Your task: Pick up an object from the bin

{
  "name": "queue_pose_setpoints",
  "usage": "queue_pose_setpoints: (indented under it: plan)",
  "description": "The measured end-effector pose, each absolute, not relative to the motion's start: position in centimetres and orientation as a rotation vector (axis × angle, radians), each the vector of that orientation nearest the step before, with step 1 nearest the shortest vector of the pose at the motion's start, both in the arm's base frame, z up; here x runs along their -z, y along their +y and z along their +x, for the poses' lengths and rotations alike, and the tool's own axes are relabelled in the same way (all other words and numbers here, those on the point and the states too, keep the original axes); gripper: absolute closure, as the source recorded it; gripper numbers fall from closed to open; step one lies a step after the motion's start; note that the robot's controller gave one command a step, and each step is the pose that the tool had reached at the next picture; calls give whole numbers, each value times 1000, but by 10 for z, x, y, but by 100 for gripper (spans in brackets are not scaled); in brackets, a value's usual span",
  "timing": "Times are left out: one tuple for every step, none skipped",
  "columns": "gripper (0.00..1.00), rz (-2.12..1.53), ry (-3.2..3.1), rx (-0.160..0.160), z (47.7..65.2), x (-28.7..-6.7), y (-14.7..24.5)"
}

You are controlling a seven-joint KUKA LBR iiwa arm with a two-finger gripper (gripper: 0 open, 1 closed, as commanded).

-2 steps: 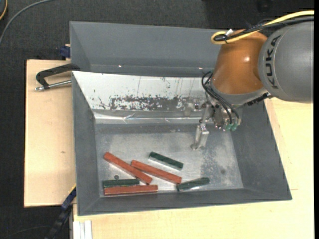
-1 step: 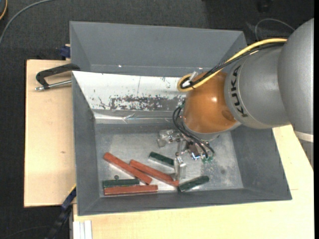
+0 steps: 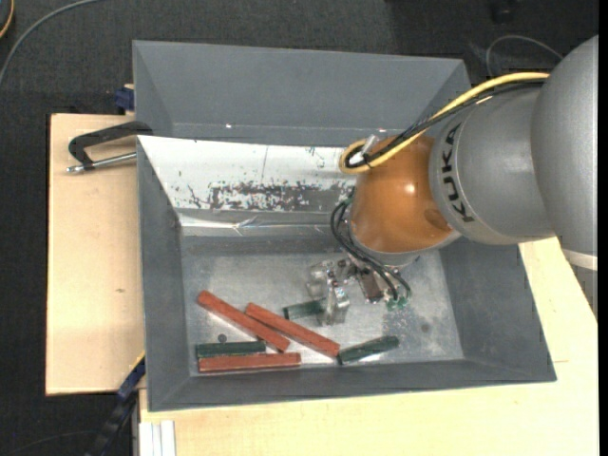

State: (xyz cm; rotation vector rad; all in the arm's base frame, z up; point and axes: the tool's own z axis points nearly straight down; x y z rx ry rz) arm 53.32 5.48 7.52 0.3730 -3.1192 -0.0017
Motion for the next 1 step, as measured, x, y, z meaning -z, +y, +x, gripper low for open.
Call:
queue_pose_setpoints:
  plan:
    - [100, 429, -3129, 3, 560, -217, 85]
